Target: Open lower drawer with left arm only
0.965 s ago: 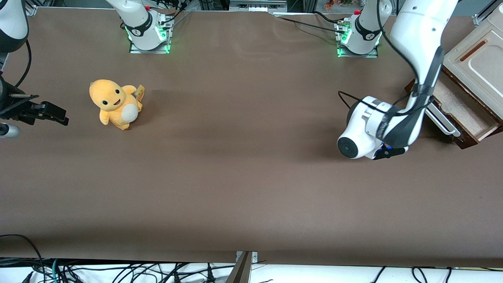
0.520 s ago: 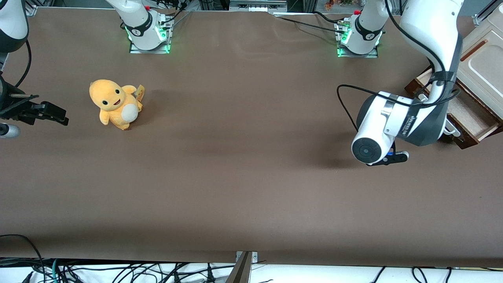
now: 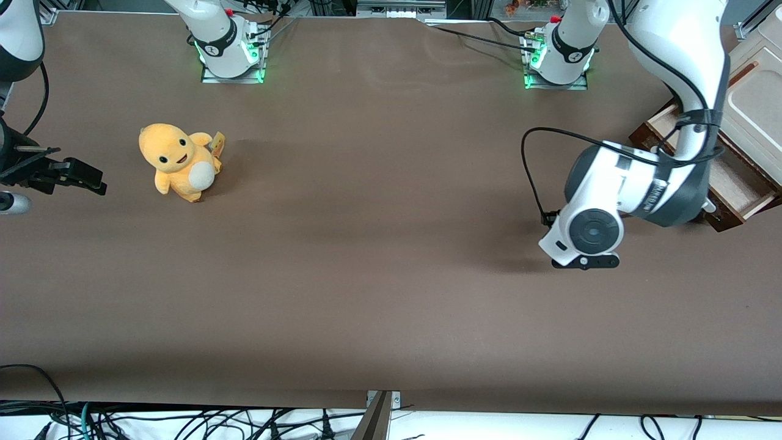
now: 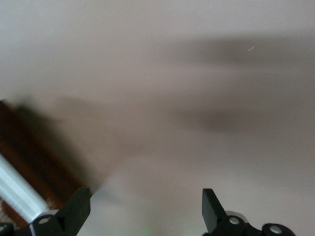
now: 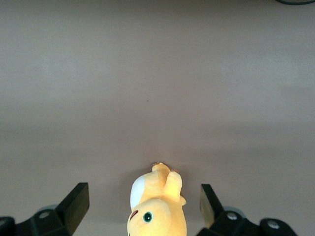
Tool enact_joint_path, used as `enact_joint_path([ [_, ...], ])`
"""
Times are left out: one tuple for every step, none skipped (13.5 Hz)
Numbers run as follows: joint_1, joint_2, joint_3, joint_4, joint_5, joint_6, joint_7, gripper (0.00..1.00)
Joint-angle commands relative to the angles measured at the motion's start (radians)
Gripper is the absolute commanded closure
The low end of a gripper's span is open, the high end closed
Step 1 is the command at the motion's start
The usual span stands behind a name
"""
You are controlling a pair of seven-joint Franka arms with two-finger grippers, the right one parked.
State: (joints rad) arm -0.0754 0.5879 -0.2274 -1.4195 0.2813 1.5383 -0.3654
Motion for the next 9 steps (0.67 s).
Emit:
enact_joint_path([
  [0.054,-0.003,-0.006,0.017,-0.073,0.078,0.138,0.00],
  [0.066,-0.005,-0.007,0.019,-0.082,0.094,0.164,0.00],
  [0.074,-0.023,-0.006,0.042,-0.082,0.098,0.192,0.00],
  [0.077,-0.036,-0.004,0.065,-0.082,0.098,0.222,0.00],
  [0.088,-0.062,-0.006,0.080,-0.085,0.098,0.252,0.00],
  [0.098,-0.089,-0.006,0.086,-0.111,0.098,0.284,0.00],
  [0.107,-0.121,-0.004,0.088,-0.146,0.098,0.304,0.00],
  [0.124,-0.149,-0.004,0.088,-0.172,0.095,0.324,0.00],
  [0.127,-0.181,-0.004,0.087,-0.186,0.095,0.345,0.00],
])
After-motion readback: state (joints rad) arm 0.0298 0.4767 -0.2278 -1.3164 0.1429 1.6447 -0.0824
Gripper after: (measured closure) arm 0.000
